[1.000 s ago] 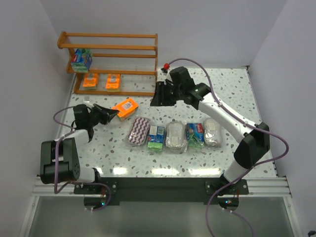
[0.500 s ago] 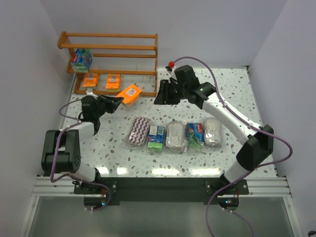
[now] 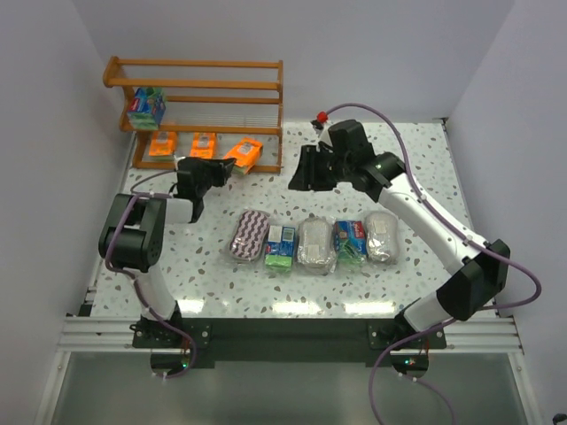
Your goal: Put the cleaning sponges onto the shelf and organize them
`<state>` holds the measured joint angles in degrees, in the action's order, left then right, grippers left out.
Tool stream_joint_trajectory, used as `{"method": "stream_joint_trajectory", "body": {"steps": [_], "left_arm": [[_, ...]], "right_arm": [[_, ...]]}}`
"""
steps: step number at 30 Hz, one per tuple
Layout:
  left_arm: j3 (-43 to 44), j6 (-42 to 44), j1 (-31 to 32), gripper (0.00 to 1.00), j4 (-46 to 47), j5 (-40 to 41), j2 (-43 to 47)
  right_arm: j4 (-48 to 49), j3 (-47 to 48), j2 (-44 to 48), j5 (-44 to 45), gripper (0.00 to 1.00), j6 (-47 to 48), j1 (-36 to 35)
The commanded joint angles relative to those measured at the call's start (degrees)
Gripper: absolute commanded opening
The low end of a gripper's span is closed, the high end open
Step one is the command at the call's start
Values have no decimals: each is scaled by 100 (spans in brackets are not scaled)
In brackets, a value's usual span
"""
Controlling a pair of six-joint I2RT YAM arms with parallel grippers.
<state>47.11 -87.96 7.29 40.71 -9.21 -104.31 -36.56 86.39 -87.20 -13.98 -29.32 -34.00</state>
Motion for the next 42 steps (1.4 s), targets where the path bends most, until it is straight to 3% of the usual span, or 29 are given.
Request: {"method": "stream_joint_trajectory", "body": {"steps": [1,12,21,26,34,35,37,38,40,42], "left_arm": [[412,-431,150,0,289,903,-185],[1230,-765,659,0,-46,2001,-836],[1722,-916,871,1,-669,2143,-1144],[1819,-933,906,29,-845,2064,-1214],[1740,-881,967,52,-644,1766,-1162],[1714,-854,967,63,-617,1748,-1127],[1608,-732,976,74,-512,1642,-978],[1582,-661,959,93,-476,1598,-933],[1564,-495,950,100,-563,1449,-767],[1398,-424,932,100,-582,1352,-600]], "right_arm": [[-54,-113,317,132,45,102,42],[-10,-254,353,123,44,137,157],[-1,-324,379,141,44,190,245],[8,-325,326,97,45,190,271],[43,-316,282,44,45,190,280],[61,-368,308,44,45,190,280],[96,-421,344,44,45,181,280],[122,-482,353,27,46,172,280],[184,-544,379,9,46,155,280],[210,-571,370,-8,46,155,280]]}}
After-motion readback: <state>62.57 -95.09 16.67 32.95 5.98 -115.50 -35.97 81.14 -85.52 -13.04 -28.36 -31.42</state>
